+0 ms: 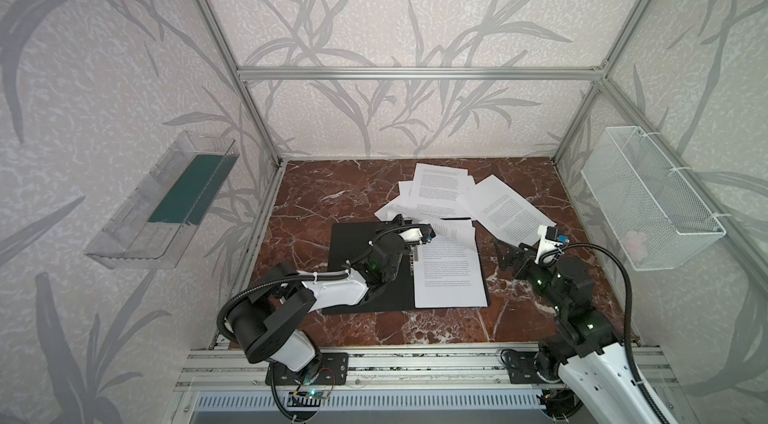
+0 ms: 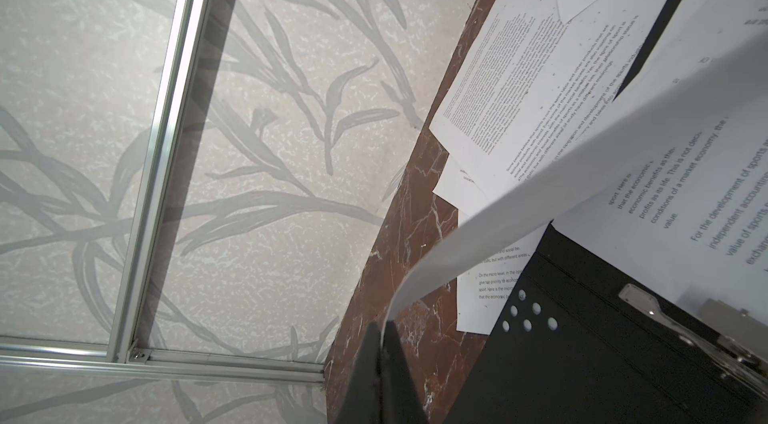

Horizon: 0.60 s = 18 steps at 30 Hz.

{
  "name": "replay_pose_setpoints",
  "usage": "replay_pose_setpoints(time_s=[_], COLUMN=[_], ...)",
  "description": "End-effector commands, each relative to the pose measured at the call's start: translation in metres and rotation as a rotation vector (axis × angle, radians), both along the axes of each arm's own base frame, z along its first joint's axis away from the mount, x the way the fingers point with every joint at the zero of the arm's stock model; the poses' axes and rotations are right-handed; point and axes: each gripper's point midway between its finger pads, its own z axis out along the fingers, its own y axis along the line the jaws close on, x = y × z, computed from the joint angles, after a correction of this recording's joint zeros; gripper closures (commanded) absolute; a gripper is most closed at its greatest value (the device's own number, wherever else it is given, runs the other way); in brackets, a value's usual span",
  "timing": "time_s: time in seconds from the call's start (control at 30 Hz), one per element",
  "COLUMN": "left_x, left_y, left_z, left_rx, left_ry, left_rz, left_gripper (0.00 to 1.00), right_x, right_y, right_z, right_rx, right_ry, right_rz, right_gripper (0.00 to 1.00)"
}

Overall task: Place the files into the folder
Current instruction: 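Lay the held sheet onto the open black folder with the left gripper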

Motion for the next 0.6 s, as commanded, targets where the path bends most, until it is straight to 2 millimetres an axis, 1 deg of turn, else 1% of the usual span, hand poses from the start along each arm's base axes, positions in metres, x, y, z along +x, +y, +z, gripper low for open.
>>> replay_pose_setpoints(time_s=[0.0, 0.1, 0.17, 0.27, 0.37, 0.47, 0.5, 0.57], left_x=[0.000, -0.008, -0.014, -0.025, -0.031, -0.039, -0.041, -0.043], left_y=[-0.002, 0.002, 0.005, 0.005, 0.019, 0.030, 0.033, 0.045], left_z=[0.010, 0.014, 0.018, 0.009, 0.004, -0.003, -0.004, -0.001], left_rx=[-0.077, -0.168, -0.264, -0.301, -0.358, -0.438, -0.457, -0.513], left_ry=[-0.041, -0.034, -0.026, 0.018, 0.039, 0.057, 0.051, 0.019], left_rz=[-0.008, 0.002, -0.006, -0.031, 0.025, 0.037, 0.045, 0.088], left_gripper=[1.00, 1.00, 1.00, 1.00, 1.00, 0.99, 0.94, 0.75], right_x=[0.004, 0.008, 0.009, 0.010, 0.010, 0.010, 0.010, 0.010], right_y=[0.003, 0.011, 0.015, 0.016, 0.018, 0.019, 0.019, 0.019], right_z=[-0.020, -0.027, -0.029, -0.031, -0.030, -0.032, -0.032, -0.032], right_rx=[-0.036, -0.023, -0.015, -0.008, -0.002, -0.003, -0.004, -0.003], right_ry=[0.077, 0.109, 0.119, 0.122, 0.122, 0.127, 0.126, 0.127], right_rz=[0.016, 0.052, 0.069, 0.075, 0.084, 0.088, 0.089, 0.091], right_gripper=[0.01, 0.01, 0.01, 0.01, 0.01, 0.01, 0.01, 0.01])
